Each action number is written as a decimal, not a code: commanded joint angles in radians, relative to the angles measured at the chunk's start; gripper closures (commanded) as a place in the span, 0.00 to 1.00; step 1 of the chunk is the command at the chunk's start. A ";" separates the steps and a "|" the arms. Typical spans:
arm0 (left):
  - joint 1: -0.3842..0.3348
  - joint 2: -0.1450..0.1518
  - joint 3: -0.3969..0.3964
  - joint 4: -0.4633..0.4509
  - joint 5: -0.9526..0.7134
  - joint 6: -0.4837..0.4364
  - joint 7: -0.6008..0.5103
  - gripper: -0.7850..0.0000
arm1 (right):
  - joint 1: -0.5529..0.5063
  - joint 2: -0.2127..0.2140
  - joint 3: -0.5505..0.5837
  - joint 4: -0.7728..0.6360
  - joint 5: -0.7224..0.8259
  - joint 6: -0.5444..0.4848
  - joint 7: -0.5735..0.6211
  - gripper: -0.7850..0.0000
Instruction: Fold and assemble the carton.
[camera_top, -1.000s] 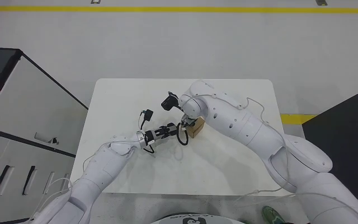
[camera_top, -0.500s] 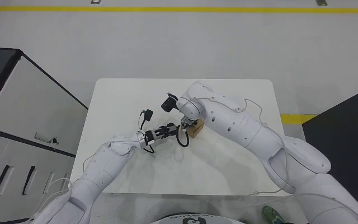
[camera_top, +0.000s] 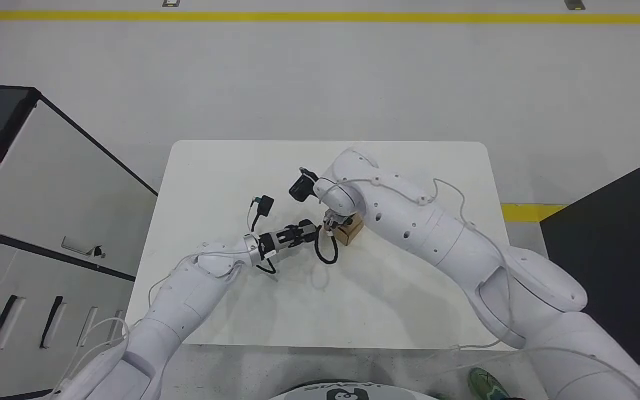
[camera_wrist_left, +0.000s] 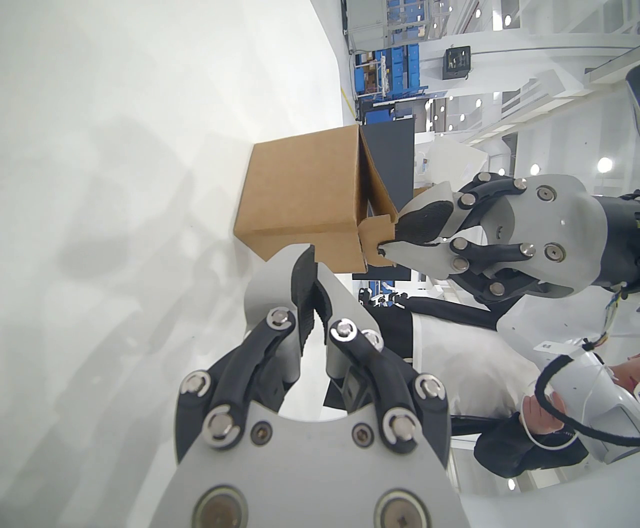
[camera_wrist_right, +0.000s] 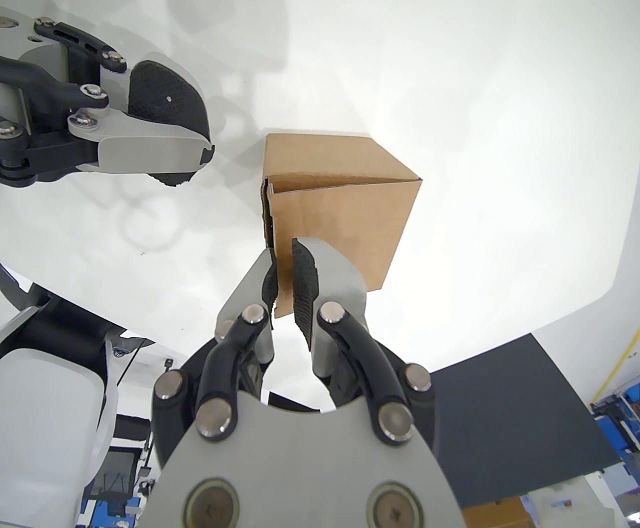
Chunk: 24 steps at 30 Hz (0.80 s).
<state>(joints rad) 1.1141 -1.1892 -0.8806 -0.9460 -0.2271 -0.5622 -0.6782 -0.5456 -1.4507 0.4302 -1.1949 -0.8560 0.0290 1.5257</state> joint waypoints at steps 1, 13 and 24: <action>0.000 0.000 0.000 0.000 0.000 0.000 0.000 1.00 | -0.001 -0.002 0.003 0.002 -0.003 -0.002 0.001 0.95; 0.000 0.000 0.000 0.000 0.000 0.000 0.000 1.00 | -0.016 -0.011 0.021 0.025 -0.017 -0.013 -0.005 0.91; 0.000 0.000 0.000 0.000 0.000 0.000 0.000 1.00 | -0.032 -0.018 0.051 0.052 -0.011 -0.001 -0.020 0.76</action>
<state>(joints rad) 1.1141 -1.1892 -0.8806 -0.9460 -0.2271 -0.5622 -0.6782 -0.5760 -1.4690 0.4761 -1.1455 -0.8700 0.0259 1.5084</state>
